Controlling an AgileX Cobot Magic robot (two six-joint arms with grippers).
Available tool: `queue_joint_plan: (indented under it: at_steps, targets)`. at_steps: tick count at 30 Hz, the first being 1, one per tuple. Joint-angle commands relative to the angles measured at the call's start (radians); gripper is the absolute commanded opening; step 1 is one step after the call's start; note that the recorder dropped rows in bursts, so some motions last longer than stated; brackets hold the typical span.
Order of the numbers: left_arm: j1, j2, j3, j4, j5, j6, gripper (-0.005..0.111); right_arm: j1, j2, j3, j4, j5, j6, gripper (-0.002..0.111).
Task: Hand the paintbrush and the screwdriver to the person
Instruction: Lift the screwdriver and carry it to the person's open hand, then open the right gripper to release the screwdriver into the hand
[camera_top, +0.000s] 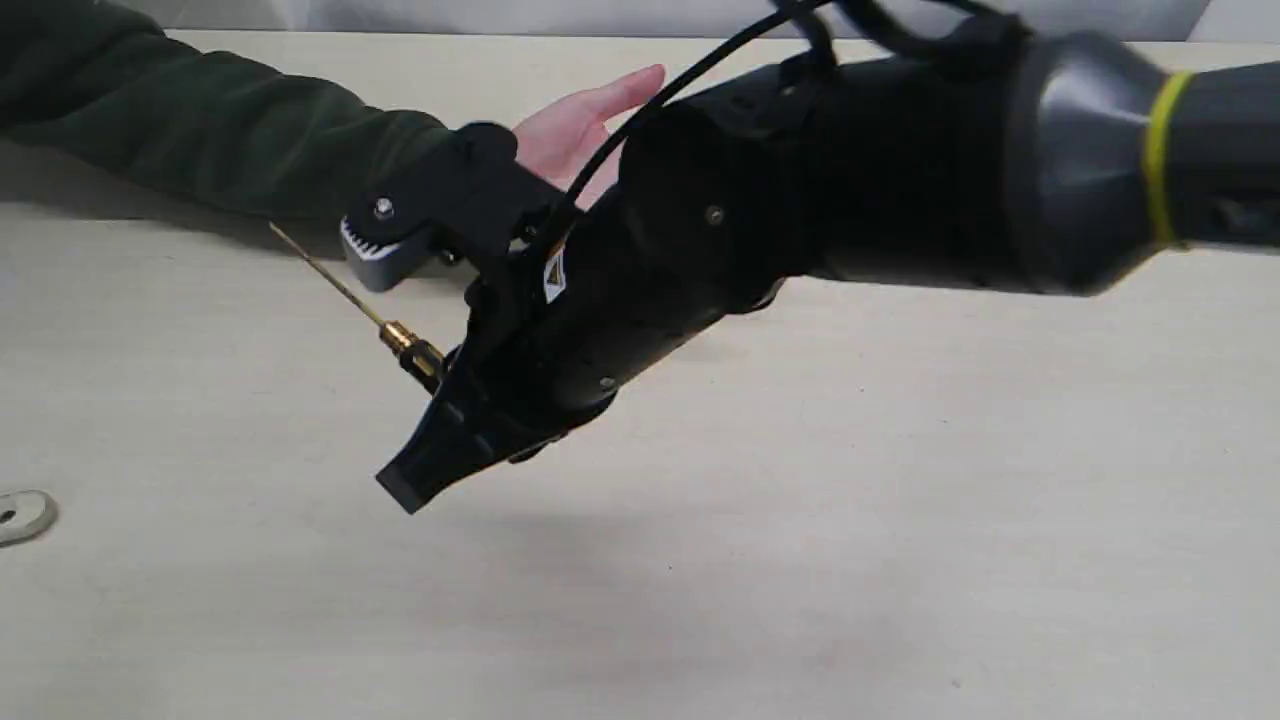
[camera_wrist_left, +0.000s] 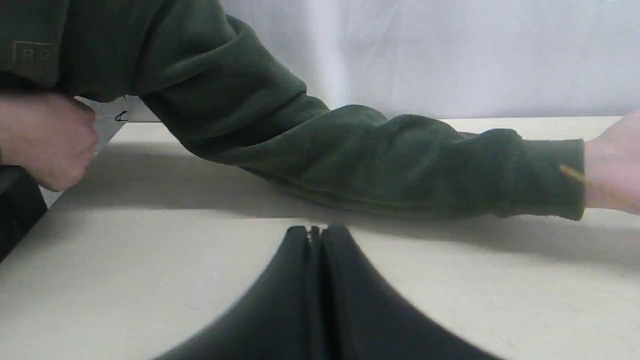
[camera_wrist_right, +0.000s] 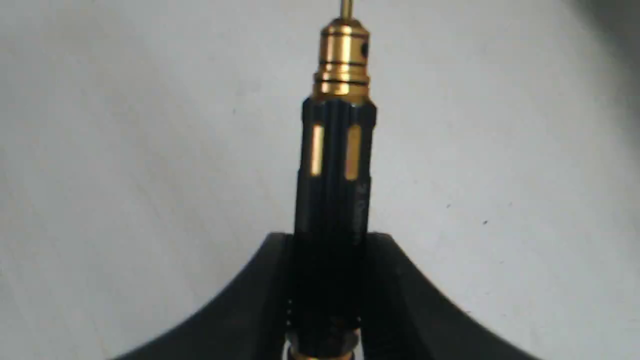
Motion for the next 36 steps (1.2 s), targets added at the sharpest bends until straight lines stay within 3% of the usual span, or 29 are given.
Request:
queue_joint_plan:
  at_steps: [1, 6, 13, 26, 36]
  targets:
    - [-0.008, -0.002, 0.002, -0.004, -0.004, -0.002, 0.000, -0.030, -0.061, 0.001, -0.069, -0.026, 0.055, 0.005]
    - [-0.008, -0.002, 0.002, -0.004, -0.004, -0.002, 0.000, -0.121, -0.069, -0.063, -0.177, 0.024, 0.168, 0.005]
    - [-0.008, -0.002, 0.002, -0.002, -0.008, -0.002, 0.000, -0.209, -0.038, -0.203, -0.184, 0.070, 0.182, 0.005]
    - [-0.008, -0.002, 0.002, 0.000, -0.006, -0.002, 0.000, -0.214, 0.234, -0.463, -0.448, 0.282, 0.345, 0.005]
    - [-0.008, -0.002, 0.002, 0.000, -0.006, -0.002, 0.000, -0.268, 0.279, -0.511, -0.410, 0.305, 0.348, 0.005]
